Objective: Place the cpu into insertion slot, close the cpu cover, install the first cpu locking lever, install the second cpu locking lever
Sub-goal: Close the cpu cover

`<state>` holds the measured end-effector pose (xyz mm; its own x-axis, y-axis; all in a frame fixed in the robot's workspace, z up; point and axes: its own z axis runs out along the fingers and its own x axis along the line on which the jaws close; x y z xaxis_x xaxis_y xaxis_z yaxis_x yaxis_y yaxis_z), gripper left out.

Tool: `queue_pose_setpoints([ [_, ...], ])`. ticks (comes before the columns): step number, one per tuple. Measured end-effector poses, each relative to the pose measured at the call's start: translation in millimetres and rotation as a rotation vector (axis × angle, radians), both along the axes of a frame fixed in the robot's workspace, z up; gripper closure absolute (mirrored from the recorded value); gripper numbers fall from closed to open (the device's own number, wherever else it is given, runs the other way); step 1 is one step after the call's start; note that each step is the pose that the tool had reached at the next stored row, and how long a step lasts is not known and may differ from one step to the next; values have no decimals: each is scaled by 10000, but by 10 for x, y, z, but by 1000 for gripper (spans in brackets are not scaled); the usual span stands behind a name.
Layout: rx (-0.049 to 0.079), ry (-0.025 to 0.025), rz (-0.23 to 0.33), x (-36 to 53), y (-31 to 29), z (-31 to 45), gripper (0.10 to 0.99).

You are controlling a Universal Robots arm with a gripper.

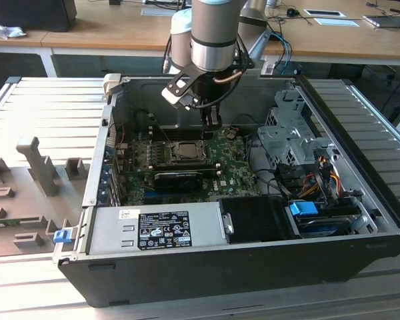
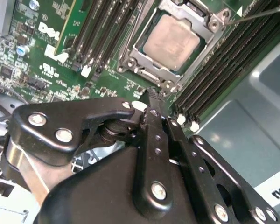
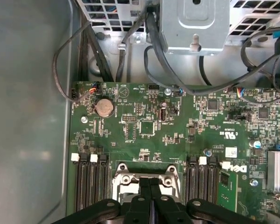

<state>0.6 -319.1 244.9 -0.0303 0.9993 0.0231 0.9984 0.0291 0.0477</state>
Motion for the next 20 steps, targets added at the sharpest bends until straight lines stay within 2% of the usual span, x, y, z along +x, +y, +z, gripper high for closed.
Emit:
queue_pose_setpoints([
  [3, 15, 1, 144, -57, 0, -66, 980],
  [7, 18, 6, 181, -224, 0, -83, 980],
  [9, 19, 9, 181, -276, 1, -86, 980],
  [15, 17, 16, 181, -342, 0, -86, 980],
  [20, 18, 16, 181, -438, 0, -87, 980],
])
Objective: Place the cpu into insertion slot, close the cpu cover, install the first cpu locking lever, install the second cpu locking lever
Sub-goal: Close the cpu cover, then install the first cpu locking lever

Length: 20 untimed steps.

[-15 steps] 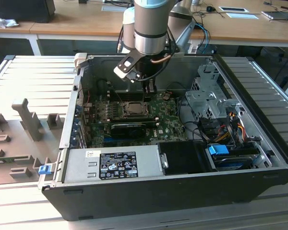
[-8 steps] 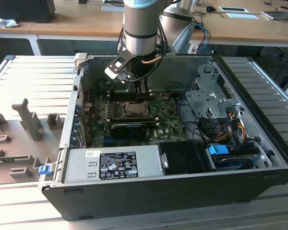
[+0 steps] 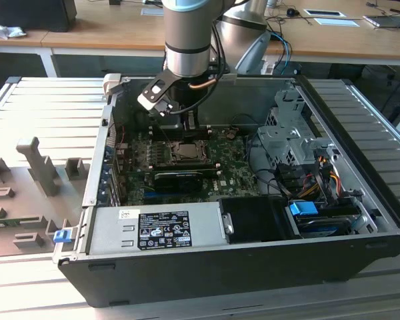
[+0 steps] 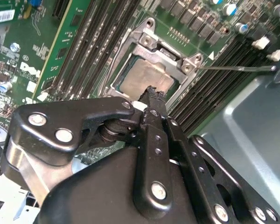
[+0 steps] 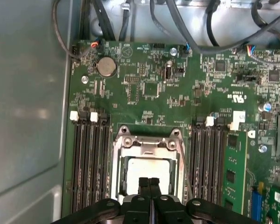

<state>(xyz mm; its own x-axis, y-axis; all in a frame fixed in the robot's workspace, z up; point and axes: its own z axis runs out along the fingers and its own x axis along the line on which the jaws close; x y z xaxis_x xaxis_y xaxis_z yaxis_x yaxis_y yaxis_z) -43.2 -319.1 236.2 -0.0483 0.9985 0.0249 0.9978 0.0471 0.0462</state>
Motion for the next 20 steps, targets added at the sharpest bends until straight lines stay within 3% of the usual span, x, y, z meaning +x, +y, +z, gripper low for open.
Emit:
queue_pose_setpoints([
  [10, -10, 1, 1, -40, 0, 3, 980],
  [12, -10, 0, 0, -40, 0, 78, 980],
  [20, -10, 0, 0, -40, 0, 197, 980],
])
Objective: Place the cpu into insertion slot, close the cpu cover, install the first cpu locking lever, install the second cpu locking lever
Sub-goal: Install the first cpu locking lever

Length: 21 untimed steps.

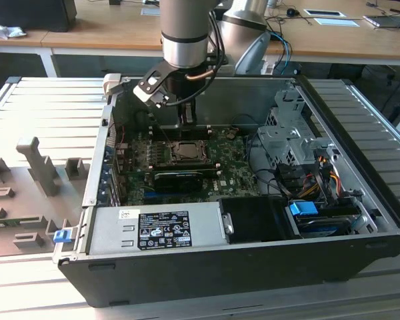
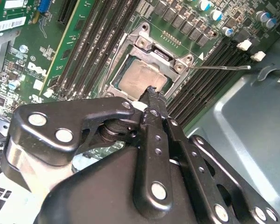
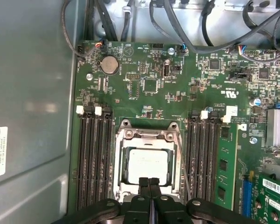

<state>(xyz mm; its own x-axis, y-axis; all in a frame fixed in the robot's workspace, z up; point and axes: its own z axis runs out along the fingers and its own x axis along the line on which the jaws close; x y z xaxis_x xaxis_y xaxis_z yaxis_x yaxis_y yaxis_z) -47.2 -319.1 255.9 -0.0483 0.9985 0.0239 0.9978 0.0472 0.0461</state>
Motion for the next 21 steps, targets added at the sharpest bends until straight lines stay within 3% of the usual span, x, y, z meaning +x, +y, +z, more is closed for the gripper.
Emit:
queue_pose_setpoints([
  [3, 1, 0, 0, 0, 0, 95, 980],
  [6, 0, 0, 0, 0, 0, 241, 980],
  [11, 0, 0, 3, 0, 0, 334, 980],
  [14, 0, 1, 473, 0, 0, 336, 980],
  [21, 0, 1, 2216, 0, 0, 334, 980],
])
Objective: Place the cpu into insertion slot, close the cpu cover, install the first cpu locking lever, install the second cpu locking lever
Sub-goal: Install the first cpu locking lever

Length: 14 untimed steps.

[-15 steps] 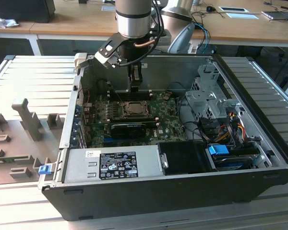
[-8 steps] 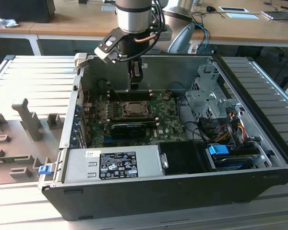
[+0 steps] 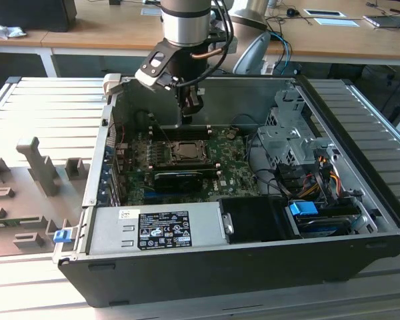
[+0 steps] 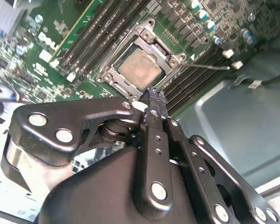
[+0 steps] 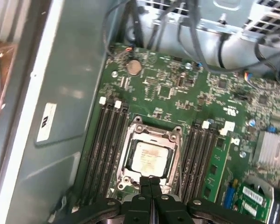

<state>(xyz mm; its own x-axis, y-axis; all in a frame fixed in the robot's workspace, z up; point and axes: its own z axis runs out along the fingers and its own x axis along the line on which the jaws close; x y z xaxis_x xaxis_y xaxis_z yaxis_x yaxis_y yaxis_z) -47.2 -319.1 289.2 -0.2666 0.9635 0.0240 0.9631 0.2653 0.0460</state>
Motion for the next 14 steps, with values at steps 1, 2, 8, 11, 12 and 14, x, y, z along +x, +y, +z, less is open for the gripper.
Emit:
queue_pose_setpoints([
  [1, 1, -1, 255, 0, 0, 0, 980],
  [2, 0, -1, 365, -1, 0, 0, 980],
  [8, 0, 0, 716, -7, -6, 0, 980],
  [11, 0, 0, 1490, -7, -6, 0, 980],
  [12, 0, 0, 1679, -7, -6, 0, 980],
  [14, 0, -1, 2008, -7, -6, 0, 980],
])
